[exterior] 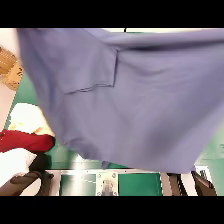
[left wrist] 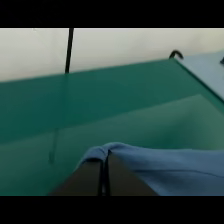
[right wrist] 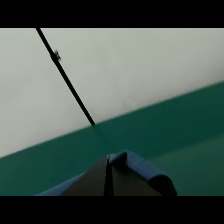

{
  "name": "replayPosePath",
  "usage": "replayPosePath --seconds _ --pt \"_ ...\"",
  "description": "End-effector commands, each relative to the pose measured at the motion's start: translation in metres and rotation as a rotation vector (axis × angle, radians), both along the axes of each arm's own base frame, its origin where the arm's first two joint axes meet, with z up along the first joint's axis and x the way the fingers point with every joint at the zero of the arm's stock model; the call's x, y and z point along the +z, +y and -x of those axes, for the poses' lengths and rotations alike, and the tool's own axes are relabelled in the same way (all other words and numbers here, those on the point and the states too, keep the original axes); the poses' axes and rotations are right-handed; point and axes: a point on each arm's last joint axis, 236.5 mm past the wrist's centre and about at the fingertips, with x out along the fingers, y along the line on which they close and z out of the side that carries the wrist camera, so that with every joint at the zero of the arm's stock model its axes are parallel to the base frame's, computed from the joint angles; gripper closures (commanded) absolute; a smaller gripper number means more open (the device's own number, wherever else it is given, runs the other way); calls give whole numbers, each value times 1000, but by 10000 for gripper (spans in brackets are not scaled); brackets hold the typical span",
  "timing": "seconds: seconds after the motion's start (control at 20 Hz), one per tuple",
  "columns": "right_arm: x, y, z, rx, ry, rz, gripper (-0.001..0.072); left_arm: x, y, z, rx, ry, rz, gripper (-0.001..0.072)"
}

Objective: Fold the shirts.

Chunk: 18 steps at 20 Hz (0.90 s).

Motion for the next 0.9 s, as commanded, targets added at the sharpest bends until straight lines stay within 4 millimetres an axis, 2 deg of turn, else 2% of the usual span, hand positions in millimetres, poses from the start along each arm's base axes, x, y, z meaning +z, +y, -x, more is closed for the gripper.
replayPosePath --seconds 0.0,0.05,0.15,0.25,0.35,0.45,0.5,0.6,0.75,0.85 --pt "-137 -37 -47 0 221 -144 699 -129 -24 -64 -44 266 9 686" --pt "-174 -45 -61 -1 285 -176 699 -167 -32 -83 -49 334 2 687" --pt "-236 -53 -90 13 395 -221 699 -229 -40 -121 -25 409 3 687" --pt "-288 -54 -120 27 456 -271 699 -272 -36 -154 41 430 30 687" --pt "-329 -52 -150 52 496 -322 699 -295 -29 -178 103 422 63 687" --pt "-353 -51 -180 76 516 -378 699 -304 -22 -194 155 394 82 687" --pt "-358 -52 -196 87 511 -397 699 -304 -18 -201 179 373 92 687" --pt "-351 -53 -226 117 476 -412 699 -294 -9 -215 224 311 105 687" --pt "-324 -49 -263 162 407 -373 699 -268 2 -231 275 214 123 687" --pt "-307 -40 -279 190 370 -344 699 -260 5 -235 288 184 124 687"
